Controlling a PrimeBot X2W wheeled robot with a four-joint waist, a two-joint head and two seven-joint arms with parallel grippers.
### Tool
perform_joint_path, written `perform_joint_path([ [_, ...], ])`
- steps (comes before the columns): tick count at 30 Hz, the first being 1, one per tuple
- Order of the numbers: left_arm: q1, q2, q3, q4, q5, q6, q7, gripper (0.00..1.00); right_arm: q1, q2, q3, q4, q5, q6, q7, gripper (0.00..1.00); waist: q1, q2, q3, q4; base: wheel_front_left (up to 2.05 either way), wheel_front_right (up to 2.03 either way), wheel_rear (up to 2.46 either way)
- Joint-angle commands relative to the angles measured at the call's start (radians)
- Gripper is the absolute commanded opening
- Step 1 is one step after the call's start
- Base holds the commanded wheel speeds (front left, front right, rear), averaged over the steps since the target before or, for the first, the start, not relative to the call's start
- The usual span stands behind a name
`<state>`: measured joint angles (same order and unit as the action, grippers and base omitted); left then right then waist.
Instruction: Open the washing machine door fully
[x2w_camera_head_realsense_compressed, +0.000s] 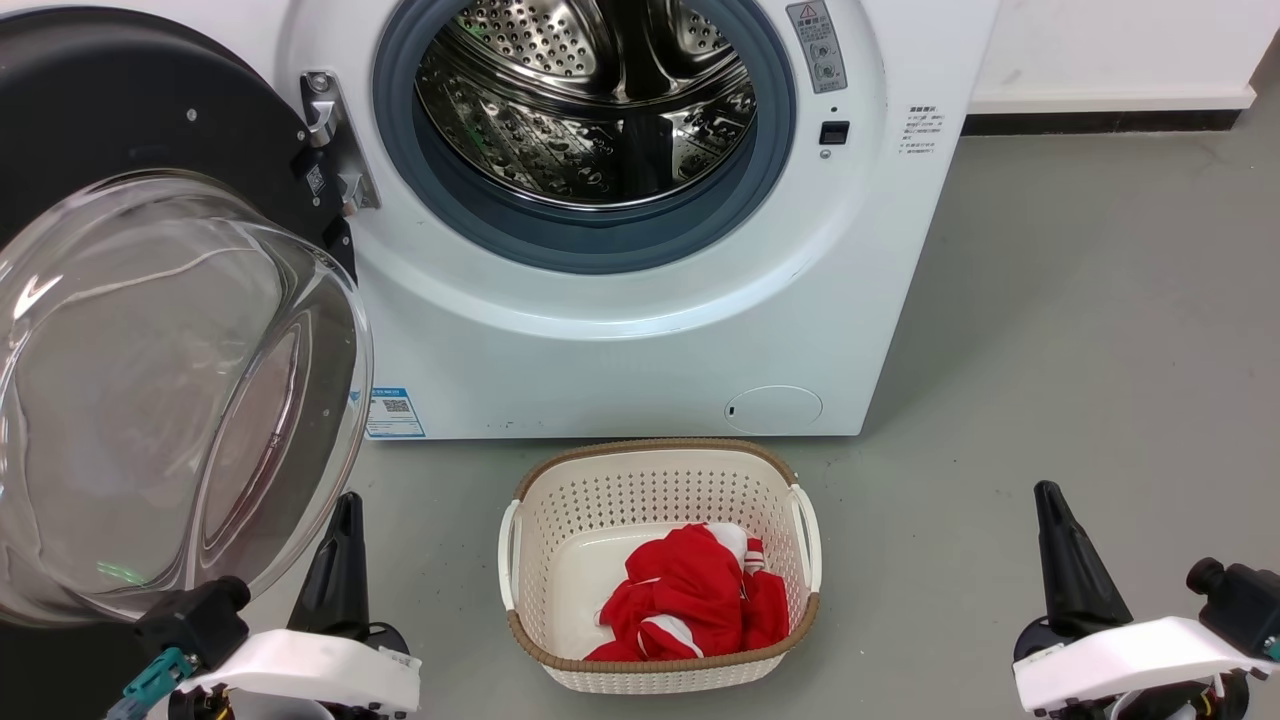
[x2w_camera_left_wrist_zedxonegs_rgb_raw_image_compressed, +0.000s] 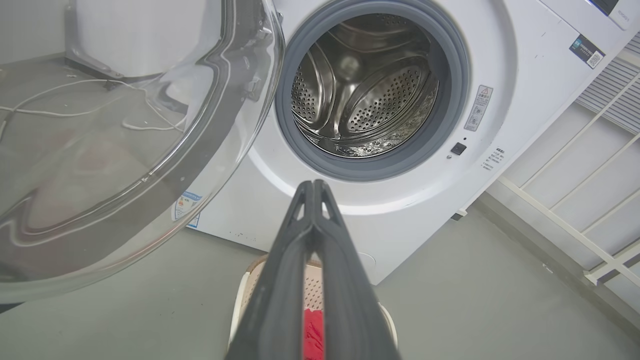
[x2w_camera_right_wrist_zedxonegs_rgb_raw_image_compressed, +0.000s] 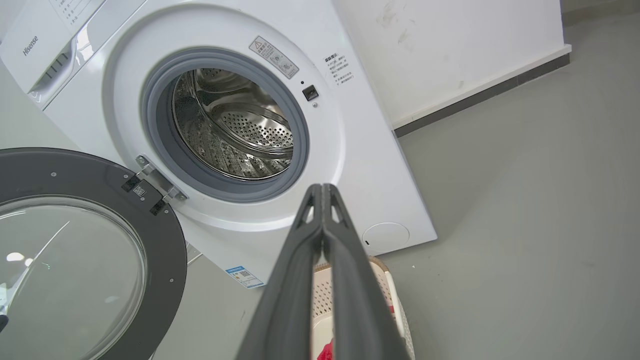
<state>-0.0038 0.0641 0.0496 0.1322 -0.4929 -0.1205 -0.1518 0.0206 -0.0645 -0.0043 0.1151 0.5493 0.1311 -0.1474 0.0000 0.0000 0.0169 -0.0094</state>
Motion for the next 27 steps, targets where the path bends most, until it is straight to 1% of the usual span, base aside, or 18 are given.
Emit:
perform_joint_path([
  [1, -0.027, 0.003, 0.007, -0.007, -0.044, -0.003, 0.01, 0.0, -0.034, -0.01, -0.003, -0.007, 0.048, 0.0, 0.007, 0.0, 0.0, 0.0, 0.0, 0.0, 0.0, 0.0, 0.0],
  [16, -0.045, -0.001, 0.019, 0.018, -0.277, -0.005, 0.065, 0.0, -0.056, -0.016, -0.011, 0.021, 0.28, 0.0, 0.05, 0.0, 0.0, 0.0, -0.002, 0.002, 0.0, 0.0, 0.0],
  [24, -0.056, -0.002, 0.026, 0.03, -0.387, -0.006, 0.092, 0.0, -0.065, -0.018, -0.016, 0.035, 0.389, 0.0, 0.071, 0.0, 0.0, 0.0, -0.003, 0.002, 0.0, 0.0, 0.0],
  [27, -0.058, -0.003, 0.027, 0.034, -0.413, -0.006, 0.098, 0.0, -0.068, -0.018, -0.018, 0.038, 0.414, 0.0, 0.077, 0.0, 0.0, 0.0, -0.004, 0.002, 0.0, 0.0, 0.0],
])
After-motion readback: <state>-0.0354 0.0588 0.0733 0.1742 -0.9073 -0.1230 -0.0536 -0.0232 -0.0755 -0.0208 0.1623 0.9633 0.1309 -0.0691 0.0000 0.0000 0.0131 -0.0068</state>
